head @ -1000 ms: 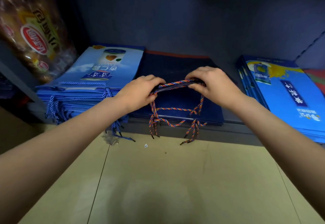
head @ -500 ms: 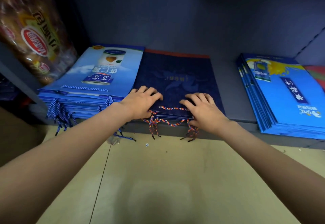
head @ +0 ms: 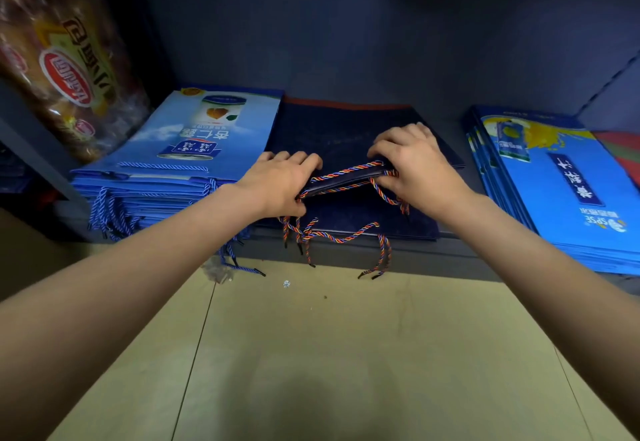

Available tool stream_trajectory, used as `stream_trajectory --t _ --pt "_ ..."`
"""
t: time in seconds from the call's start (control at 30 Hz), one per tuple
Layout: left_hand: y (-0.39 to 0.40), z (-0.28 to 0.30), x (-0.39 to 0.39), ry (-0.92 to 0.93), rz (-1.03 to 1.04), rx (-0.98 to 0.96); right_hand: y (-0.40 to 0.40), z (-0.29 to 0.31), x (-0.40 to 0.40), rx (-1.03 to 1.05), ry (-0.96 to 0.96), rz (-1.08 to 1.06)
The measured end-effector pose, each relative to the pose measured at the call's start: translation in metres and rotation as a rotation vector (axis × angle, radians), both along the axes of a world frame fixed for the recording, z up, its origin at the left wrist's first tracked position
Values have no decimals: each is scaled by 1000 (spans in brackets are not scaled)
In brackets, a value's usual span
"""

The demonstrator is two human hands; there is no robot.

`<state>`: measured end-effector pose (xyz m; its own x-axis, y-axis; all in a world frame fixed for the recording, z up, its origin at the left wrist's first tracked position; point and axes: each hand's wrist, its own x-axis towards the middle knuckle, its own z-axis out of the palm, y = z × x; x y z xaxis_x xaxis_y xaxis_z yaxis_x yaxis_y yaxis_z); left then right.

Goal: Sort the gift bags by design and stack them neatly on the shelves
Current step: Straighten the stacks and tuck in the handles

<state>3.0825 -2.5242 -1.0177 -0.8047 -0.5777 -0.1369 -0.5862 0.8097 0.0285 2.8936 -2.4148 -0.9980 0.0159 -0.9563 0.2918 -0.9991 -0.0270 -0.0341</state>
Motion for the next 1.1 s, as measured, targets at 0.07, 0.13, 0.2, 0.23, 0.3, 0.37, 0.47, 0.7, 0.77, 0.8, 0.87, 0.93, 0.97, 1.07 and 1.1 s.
stream_trajectory --t 0.07,0.13,0.2,0.23,0.3,0.37,0.47,0.7,0.77,0.8,0.87,0.93,0.97,1.07,1.1 --pt "3 -1 2 89 40 38 0 -7 -1 -88 26 29" --pt "5 -1 2 125 50 -28 4 -13 3 -155 55 32" --pt "6 1 0 137 37 -188 14 -14 17 -287 74 39" --pt "6 3 -2 142 38 -230 22 -17 25 -360 63 58" --pt "3 5 -2 141 35 -271 40 -32 49 -410 45 153" --pt "2 5 -1 143 8 -298 49 -54 69 -260 124 212" --pt "4 3 0 130 -20 -312 34 -72 75 246 16 45" --pt "2 4 2 118 -43 -311 16 -63 67 -24 -911 -256" --pt "2 4 2 106 -51 -313 20 -68 75 245 -683 -171" --pt "2 4 2 102 -54 -316 23 -70 79 374 -500 -155" --pt "2 4 2 97 -58 -319 24 -75 81 310 -333 -192" --pt "2 5 2 93 -60 -320 23 -74 80 43 -674 -354" --pt "2 5 2 92 -60 -323 23 -71 79 -93 -946 -421" --pt "1 5 3 98 -67 -330 28 -60 80 -250 -1193 -326" --pt "2 4 3 100 -74 -328 28 -61 78 -164 -997 -282"
